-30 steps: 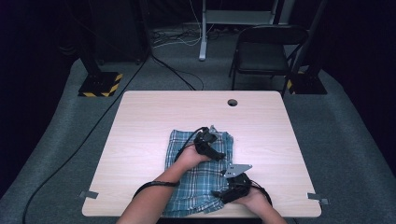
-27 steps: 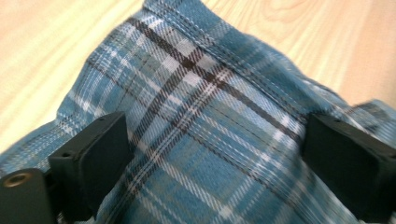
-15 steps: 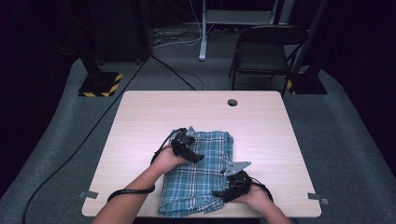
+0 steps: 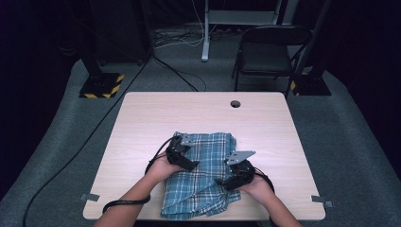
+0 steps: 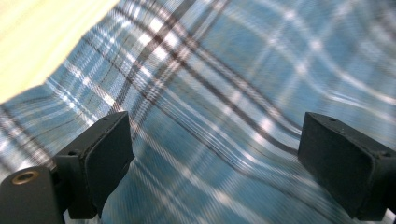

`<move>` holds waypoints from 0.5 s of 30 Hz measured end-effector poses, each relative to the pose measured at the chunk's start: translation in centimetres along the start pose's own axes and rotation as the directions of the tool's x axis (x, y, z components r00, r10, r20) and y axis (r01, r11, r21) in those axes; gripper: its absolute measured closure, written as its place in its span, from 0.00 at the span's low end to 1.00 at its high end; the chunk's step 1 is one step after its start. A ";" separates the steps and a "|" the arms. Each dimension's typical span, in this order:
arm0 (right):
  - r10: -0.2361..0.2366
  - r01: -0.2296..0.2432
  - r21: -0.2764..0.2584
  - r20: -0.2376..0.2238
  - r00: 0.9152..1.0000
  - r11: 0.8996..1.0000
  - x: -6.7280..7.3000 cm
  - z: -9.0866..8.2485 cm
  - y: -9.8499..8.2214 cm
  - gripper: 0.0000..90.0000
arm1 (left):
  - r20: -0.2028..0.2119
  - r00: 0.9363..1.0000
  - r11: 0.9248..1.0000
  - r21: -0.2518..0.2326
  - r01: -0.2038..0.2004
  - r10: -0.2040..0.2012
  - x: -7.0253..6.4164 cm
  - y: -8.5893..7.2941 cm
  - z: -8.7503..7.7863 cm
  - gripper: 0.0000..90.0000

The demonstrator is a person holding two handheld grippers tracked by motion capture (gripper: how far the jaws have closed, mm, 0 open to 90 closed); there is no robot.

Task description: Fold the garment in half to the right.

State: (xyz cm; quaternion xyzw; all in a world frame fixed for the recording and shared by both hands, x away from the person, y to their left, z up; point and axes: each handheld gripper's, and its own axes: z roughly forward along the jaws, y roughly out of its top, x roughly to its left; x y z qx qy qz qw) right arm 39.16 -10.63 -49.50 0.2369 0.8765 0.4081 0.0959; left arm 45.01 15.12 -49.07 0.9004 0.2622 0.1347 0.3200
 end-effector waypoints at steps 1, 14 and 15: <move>-0.006 0.006 0.000 0.010 1.000 1.000 -0.1 0.3 0.3 0.16 | 0.001 1.000 1.000 -0.007 -0.004 0.004 -0.2 -0.2 -0.5 0.11; 0.091 -0.103 -0.098 -0.120 0.989 0.990 -2.3 -1.0 2.9 0.20 | 0.042 0.999 0.999 -0.027 -0.029 0.030 -3.8 -4.2 -2.4 0.08; 0.109 -0.112 -0.066 -0.056 0.992 0.992 -2.8 -0.3 2.5 0.21 | 0.039 0.999 0.999 -0.035 -0.025 0.026 -3.9 -4.2 -2.7 0.08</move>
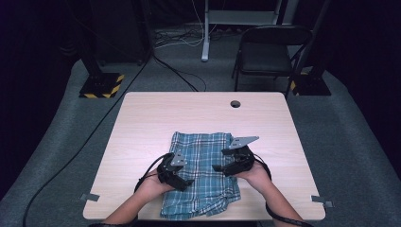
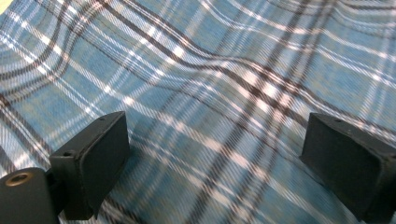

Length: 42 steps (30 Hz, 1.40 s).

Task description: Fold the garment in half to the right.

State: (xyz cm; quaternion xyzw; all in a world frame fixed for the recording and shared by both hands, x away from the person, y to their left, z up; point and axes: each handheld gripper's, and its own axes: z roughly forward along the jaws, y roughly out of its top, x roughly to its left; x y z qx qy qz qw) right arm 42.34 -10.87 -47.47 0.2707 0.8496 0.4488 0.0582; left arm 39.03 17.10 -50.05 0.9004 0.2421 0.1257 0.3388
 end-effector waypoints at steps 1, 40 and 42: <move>-0.001 0.000 0.020 0.037 0.999 1.000 -0.5 0.6 -0.5 0.21 | 0.002 1.000 1.000 -0.017 0.009 -0.009 -0.2 -0.1 -0.3 0.09; -0.097 0.064 0.162 0.207 0.974 0.985 -1.5 4.7 1.1 0.22 | 0.033 0.999 0.997 -0.067 -0.027 0.029 -1.9 -3.1 -0.1 0.07; -0.078 0.056 0.097 0.231 0.970 0.994 -1.4 4.1 2.3 0.20 | 0.034 0.999 0.998 -0.064 -0.029 0.031 -1.9 -3.1 0.0 0.06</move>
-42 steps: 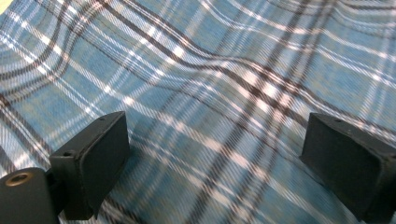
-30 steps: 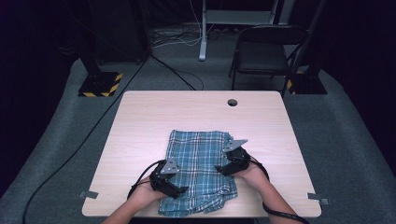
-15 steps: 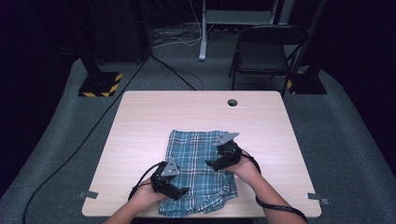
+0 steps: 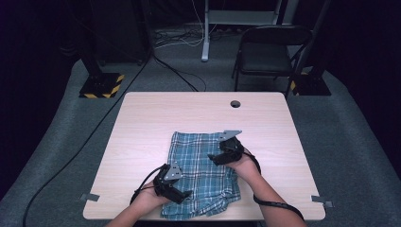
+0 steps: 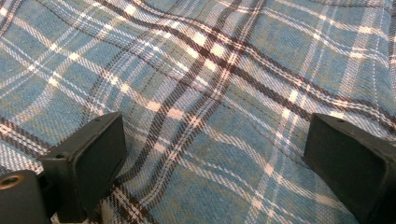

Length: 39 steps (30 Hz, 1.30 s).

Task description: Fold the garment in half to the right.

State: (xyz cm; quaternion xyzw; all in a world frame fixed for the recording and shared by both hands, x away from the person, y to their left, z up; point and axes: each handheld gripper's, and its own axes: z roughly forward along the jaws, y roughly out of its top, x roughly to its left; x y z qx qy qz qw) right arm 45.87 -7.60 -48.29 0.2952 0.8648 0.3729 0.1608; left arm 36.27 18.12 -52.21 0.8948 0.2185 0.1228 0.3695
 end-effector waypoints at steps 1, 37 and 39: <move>0.000 0.000 0.000 0.000 1.000 1.000 0.0 0.0 0.0 0.20 | 0.001 1.000 1.000 0.000 -0.001 0.001 0.0 0.0 0.0 0.06; -0.017 0.022 0.039 -0.108 0.994 0.999 1.9 -0.5 1.0 0.18 | 0.051 0.998 0.999 -0.015 -0.042 0.043 -0.7 0.1 0.3 0.05; -0.068 0.078 0.119 -0.088 0.994 0.990 2.5 0.5 -0.1 0.17 | 0.050 0.998 0.999 -0.015 -0.042 0.043 -0.7 0.1 0.3 0.05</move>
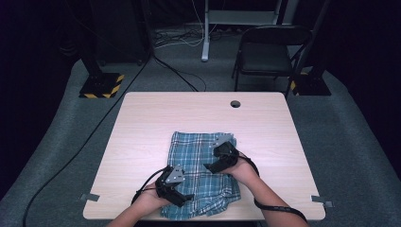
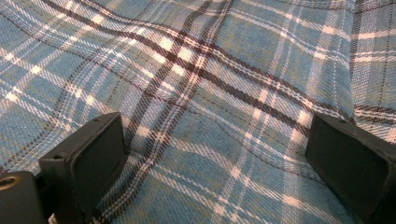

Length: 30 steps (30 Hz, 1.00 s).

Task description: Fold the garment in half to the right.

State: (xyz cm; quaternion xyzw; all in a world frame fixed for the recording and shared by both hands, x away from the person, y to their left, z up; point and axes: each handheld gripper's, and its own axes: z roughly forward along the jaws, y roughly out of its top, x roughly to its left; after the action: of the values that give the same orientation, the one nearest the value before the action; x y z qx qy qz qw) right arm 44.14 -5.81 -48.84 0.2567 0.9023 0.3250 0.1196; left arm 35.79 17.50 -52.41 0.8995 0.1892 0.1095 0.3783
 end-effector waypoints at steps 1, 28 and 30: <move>-0.031 0.031 0.012 0.038 0.999 0.999 0.0 1.1 -1.2 0.16 | -0.001 1.000 1.000 0.001 0.000 0.000 0.0 0.0 0.0 0.05; 0.002 -0.002 -0.058 0.000 1.000 0.998 1.0 0.0 -4.1 0.19 | -0.001 1.000 1.000 -0.002 -0.001 0.001 0.0 0.0 0.1 0.05; 0.002 -0.002 -0.080 0.009 1.000 0.997 1.0 0.1 -4.3 0.19 | -0.001 1.000 1.000 -0.003 0.000 0.000 0.1 0.1 0.1 0.05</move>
State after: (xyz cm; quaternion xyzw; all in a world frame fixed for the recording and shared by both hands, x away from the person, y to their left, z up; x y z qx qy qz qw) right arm 41.64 -8.03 -51.79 0.2541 0.8878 0.3596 0.1336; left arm 35.90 17.43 -52.44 0.8989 0.1891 0.1102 0.3795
